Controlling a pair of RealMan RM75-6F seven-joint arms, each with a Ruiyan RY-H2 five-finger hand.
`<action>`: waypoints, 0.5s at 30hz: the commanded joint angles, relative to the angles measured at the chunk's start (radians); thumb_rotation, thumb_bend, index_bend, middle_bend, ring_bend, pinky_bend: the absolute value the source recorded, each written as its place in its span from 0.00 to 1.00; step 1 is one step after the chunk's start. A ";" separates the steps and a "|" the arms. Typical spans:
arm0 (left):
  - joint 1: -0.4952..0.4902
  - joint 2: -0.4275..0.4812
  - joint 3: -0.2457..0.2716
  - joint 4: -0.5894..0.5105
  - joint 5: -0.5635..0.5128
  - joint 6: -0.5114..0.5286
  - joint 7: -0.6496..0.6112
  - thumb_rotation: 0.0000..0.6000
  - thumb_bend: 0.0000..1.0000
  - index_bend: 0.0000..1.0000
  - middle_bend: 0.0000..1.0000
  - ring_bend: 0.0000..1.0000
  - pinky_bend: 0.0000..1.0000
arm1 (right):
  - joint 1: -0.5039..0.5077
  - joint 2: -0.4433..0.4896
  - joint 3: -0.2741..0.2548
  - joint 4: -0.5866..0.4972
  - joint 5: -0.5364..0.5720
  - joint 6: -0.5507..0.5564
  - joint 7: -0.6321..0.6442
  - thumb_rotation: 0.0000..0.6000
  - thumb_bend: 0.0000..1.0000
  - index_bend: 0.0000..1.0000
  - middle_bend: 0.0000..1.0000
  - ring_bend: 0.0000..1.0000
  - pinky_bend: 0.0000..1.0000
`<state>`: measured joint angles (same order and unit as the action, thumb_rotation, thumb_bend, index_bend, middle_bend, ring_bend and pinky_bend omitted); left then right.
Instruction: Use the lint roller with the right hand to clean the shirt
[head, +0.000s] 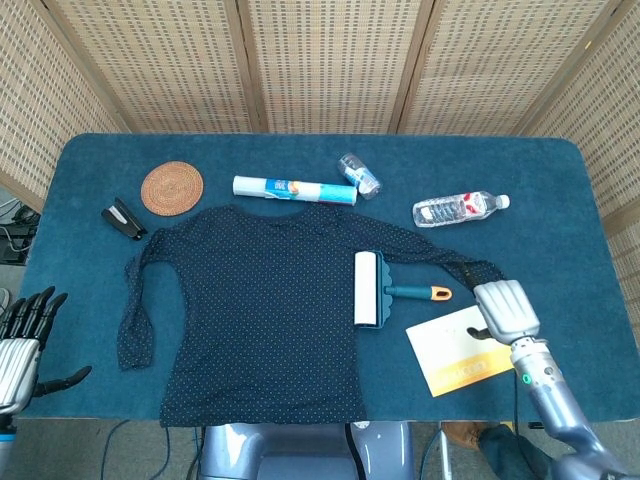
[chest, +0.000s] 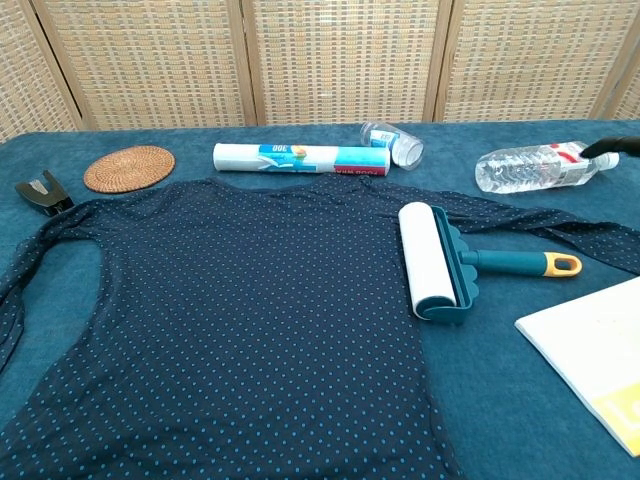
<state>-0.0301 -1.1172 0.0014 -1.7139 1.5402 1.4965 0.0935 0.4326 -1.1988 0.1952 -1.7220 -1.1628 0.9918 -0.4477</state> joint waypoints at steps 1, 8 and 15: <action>-0.011 -0.005 -0.003 0.002 -0.017 -0.024 0.007 1.00 0.00 0.00 0.00 0.00 0.00 | 0.100 -0.096 0.020 0.075 0.138 -0.076 -0.098 1.00 0.00 0.14 1.00 1.00 1.00; -0.026 -0.021 -0.008 0.009 -0.051 -0.058 0.041 1.00 0.00 0.00 0.00 0.00 0.00 | 0.180 -0.190 0.012 0.178 0.252 -0.105 -0.153 1.00 0.01 0.29 1.00 1.00 1.00; -0.030 -0.022 -0.012 0.007 -0.063 -0.061 0.046 1.00 0.00 0.00 0.00 0.00 0.00 | 0.236 -0.251 -0.008 0.246 0.309 -0.101 -0.200 1.00 0.17 0.37 1.00 1.00 1.00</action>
<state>-0.0602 -1.1395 -0.0100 -1.7069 1.4776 1.4357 0.1396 0.6612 -1.4397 0.1925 -1.4853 -0.8619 0.8883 -0.6402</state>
